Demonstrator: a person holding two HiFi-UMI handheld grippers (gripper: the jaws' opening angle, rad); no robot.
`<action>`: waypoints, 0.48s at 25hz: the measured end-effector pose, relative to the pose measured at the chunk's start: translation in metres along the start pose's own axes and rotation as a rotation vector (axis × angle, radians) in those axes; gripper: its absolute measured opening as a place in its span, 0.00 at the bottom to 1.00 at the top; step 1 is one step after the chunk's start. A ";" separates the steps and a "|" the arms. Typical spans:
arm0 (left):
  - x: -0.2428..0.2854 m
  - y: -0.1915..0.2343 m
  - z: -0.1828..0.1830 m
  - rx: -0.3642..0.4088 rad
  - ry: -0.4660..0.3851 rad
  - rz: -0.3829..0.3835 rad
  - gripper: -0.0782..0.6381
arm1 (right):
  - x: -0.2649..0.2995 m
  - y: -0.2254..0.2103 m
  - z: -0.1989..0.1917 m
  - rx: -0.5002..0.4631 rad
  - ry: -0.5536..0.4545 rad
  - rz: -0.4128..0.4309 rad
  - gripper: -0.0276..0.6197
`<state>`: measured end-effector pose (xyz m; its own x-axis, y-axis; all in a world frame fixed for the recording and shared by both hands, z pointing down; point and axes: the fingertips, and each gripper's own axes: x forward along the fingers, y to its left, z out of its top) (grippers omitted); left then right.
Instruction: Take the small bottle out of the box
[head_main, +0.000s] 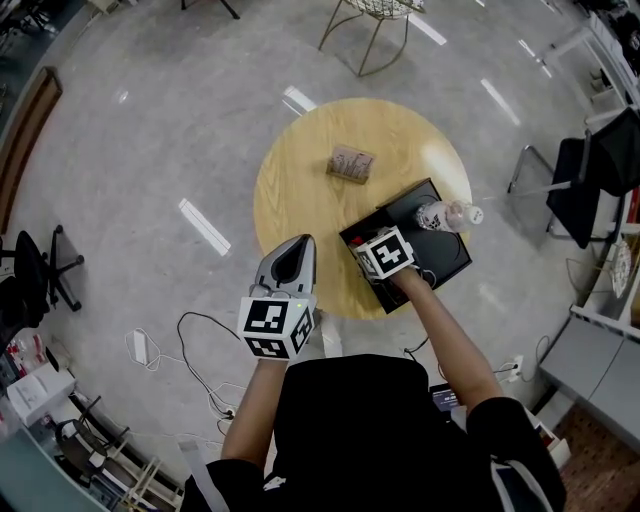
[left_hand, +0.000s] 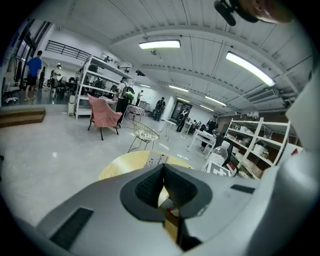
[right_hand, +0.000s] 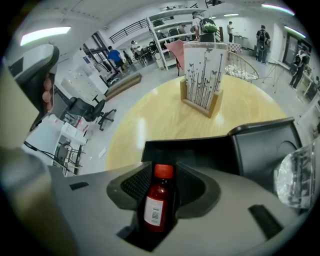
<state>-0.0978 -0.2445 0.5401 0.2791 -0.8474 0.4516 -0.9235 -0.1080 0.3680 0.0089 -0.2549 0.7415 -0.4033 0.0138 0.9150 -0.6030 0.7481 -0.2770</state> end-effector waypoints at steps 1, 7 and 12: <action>0.000 0.000 -0.001 -0.002 0.000 0.002 0.12 | 0.002 -0.001 -0.001 -0.003 0.010 -0.006 0.24; 0.000 0.008 -0.003 -0.013 0.002 0.015 0.12 | 0.011 -0.005 0.001 0.001 0.040 -0.016 0.24; 0.000 0.013 0.000 -0.023 0.001 0.013 0.12 | 0.018 -0.008 -0.002 0.030 0.076 -0.036 0.25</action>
<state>-0.1095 -0.2461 0.5453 0.2673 -0.8481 0.4575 -0.9207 -0.0847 0.3810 0.0079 -0.2598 0.7607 -0.3284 0.0384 0.9438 -0.6367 0.7290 -0.2512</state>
